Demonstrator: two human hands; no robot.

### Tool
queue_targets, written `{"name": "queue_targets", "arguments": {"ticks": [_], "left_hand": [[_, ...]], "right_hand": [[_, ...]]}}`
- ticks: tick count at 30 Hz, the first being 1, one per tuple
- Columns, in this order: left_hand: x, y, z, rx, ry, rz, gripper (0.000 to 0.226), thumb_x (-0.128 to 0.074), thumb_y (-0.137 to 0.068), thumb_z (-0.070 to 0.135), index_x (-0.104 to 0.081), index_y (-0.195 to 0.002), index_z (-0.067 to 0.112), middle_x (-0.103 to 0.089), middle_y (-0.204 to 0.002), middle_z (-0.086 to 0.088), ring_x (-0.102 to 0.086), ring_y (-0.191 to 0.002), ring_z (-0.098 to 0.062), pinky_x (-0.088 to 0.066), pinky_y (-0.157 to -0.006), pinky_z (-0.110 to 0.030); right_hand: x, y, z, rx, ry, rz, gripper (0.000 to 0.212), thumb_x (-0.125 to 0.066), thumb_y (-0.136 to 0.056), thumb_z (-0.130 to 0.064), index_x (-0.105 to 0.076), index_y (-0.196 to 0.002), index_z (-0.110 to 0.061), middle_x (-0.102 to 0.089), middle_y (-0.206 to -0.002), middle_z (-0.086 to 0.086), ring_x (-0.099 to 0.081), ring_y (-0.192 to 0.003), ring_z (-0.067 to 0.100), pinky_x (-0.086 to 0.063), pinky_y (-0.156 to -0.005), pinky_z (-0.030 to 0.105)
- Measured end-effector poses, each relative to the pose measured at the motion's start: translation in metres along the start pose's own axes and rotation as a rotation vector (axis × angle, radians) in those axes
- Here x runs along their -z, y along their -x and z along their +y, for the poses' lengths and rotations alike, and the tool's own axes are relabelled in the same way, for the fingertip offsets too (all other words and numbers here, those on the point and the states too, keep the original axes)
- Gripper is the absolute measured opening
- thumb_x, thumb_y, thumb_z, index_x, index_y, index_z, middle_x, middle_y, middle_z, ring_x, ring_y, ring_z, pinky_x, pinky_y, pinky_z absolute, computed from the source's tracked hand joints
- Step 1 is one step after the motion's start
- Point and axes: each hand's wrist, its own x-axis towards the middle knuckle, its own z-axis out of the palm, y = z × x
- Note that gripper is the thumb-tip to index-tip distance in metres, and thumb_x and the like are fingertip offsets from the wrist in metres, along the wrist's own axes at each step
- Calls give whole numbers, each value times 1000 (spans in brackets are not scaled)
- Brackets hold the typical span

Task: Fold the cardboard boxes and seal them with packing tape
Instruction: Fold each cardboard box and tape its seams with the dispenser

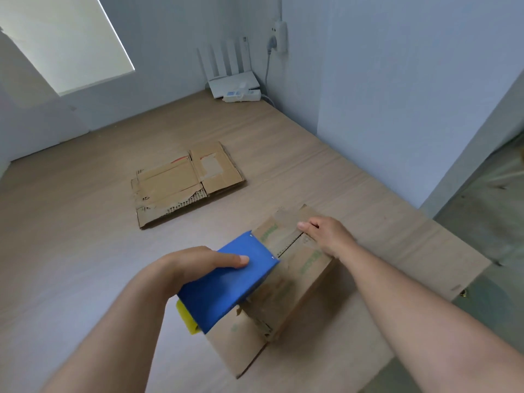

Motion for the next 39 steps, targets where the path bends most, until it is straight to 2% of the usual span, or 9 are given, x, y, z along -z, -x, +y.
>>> {"name": "queue_targets", "arguments": {"ticks": [7,14,19,24,28,30,33,36,39], "left_hand": [[-8,20,-104,41,132,-143,65,-78,-39,66,-80,-81,16,-76,-90,-8,-73,-81,-23,-51,-67,-25],[-16,20,-114,36,190,-110,71,-74,-43,65,-76,-87,11,-76,-84,-5,-73,-73,-19,-49,-59,-21],[-7,24,-124,24,193,-37,70,-75,-42,68,-76,-84,11,-75,-83,-6,-73,-71,-20,-48,-60,-23],[-9,10,-119,73,153,71,55,-77,-61,64,-75,-86,15,-75,-77,-2,-73,-71,-19,-52,-66,-27],[-15,-6,-109,129,114,137,54,-76,-63,64,-72,-90,17,-75,-83,-3,-72,-77,-21,-54,-75,-31],[-19,-12,-104,137,6,221,50,-72,-69,62,-68,-90,17,-71,-87,0,-68,-79,-17,-50,-71,-28],[-23,-7,-113,190,-454,423,39,-58,-80,59,-58,-93,22,-60,-86,7,-60,-81,-13,-41,-63,-25],[-10,-3,-124,191,-459,564,40,-51,-82,61,-55,-84,22,-62,-79,4,-59,-71,-12,-39,-57,-26],[-3,-6,-128,107,-399,708,32,-50,-84,51,-53,-80,19,-60,-74,2,-57,-65,-13,-37,-54,-25]], "right_hand": [[-5,-8,5,-1,-50,19,50,-56,-88,-53,-58,-80,-4,-48,-66,6,-47,-66,21,-37,-65,33],[-7,-9,7,19,-72,43,47,-58,-90,-48,-46,-59,-15,-40,-56,-2,-40,-59,17,-31,-60,32],[-6,-9,8,31,-73,29,47,-57,-91,-46,-45,-57,-16,-41,-56,-3,-40,-57,16,-31,-58,32],[-6,-10,7,53,-63,28,47,-57,-91,-45,-43,-57,-15,-40,-55,-3,-39,-55,16,-29,-56,32],[-7,-9,8,49,-56,33,47,-57,-91,-46,-44,-59,-14,-41,-55,-3,-40,-57,17,-31,-57,32],[-6,-10,6,39,-56,35,47,-56,-91,-47,-45,-58,-15,-44,-56,-3,-43,-59,18,-33,-59,32],[-6,-9,6,33,-38,24,44,-54,-91,-48,-51,-63,-14,-52,-63,1,-50,-66,23,-40,-66,34],[-7,-6,3,37,-44,36,44,-53,-93,-47,-57,-74,-7,-57,-71,9,-54,-72,27,-43,-69,36],[-8,-1,-4,46,-25,60,47,-51,-95,-44,-53,-73,-3,-55,-70,14,-51,-71,29,-36,-63,37]]}}
